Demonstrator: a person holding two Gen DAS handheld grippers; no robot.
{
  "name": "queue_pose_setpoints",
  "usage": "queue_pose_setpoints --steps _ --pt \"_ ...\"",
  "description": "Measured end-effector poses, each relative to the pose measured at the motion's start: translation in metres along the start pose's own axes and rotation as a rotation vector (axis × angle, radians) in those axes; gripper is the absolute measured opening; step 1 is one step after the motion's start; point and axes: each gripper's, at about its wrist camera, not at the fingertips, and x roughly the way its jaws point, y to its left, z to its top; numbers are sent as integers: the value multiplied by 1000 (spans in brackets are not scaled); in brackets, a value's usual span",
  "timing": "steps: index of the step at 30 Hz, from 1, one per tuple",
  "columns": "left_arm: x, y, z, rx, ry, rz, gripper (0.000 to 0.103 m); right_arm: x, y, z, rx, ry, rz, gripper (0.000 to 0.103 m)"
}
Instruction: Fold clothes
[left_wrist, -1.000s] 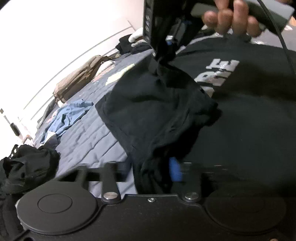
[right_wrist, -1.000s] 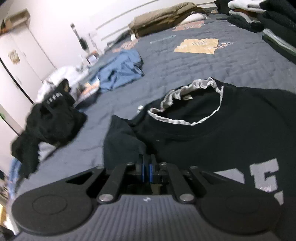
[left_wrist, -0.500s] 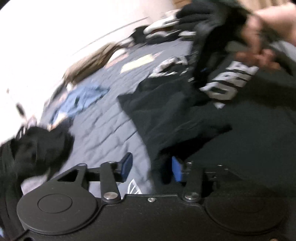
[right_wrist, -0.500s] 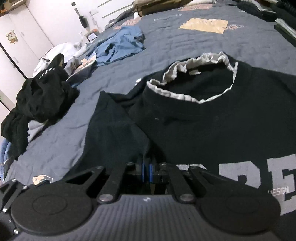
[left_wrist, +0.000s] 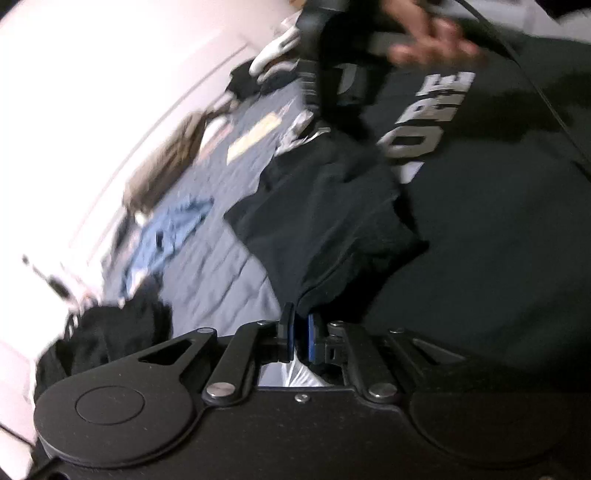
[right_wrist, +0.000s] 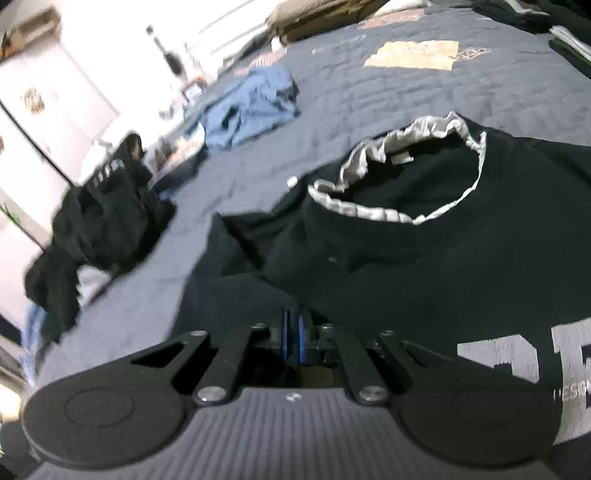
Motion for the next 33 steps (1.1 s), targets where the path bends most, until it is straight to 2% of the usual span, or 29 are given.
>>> queue_pose_setpoints --steps 3,5,7,11,12,13,15,16,20,23,25,26,27,28,31,33 --pt "-7 1 2 -36 1 -60 14 12 -3 -4 -27 57 -30 6" --pt "-15 -3 6 -11 -7 -88 40 8 -3 -5 -44 59 -27 6" --pt "-24 -3 11 -13 -44 -104 52 -3 1 -2 -90 69 -41 9" --pt "-26 1 20 -71 -100 -89 52 -36 16 11 -161 -37 -44 13" --pt "-25 3 22 -89 -107 -81 52 -41 23 16 -171 -62 -29 21" --pt "-23 3 22 -103 -112 -76 52 -40 31 22 -189 -67 -21 35" --pt "-18 2 20 -111 -108 -66 52 -33 46 31 -230 -76 -4 50" --pt "-14 3 18 -123 -98 -64 52 -27 54 36 -252 -79 5 53" --pt "-7 5 11 -151 -73 -72 52 15 68 54 -251 -23 27 53" --pt "-5 5 7 -160 -86 -72 52 44 68 64 -221 7 33 53" --pt "-2 4 6 -170 -84 -79 48 55 68 63 -224 36 28 52" --pt "1 4 5 -175 -80 -90 42 61 68 63 -224 50 26 49" --pt "2 3 4 -179 -75 -103 36 66 68 63 -223 63 23 34" --pt "4 3 3 -183 -71 -116 22 71 68 62 -212 67 28 10" --pt "7 2 0 -187 -54 -136 15 78 70 65 -182 71 48 4" --pt "5 4 -1 -199 -53 -138 15 81 76 68 -190 46 40 3"
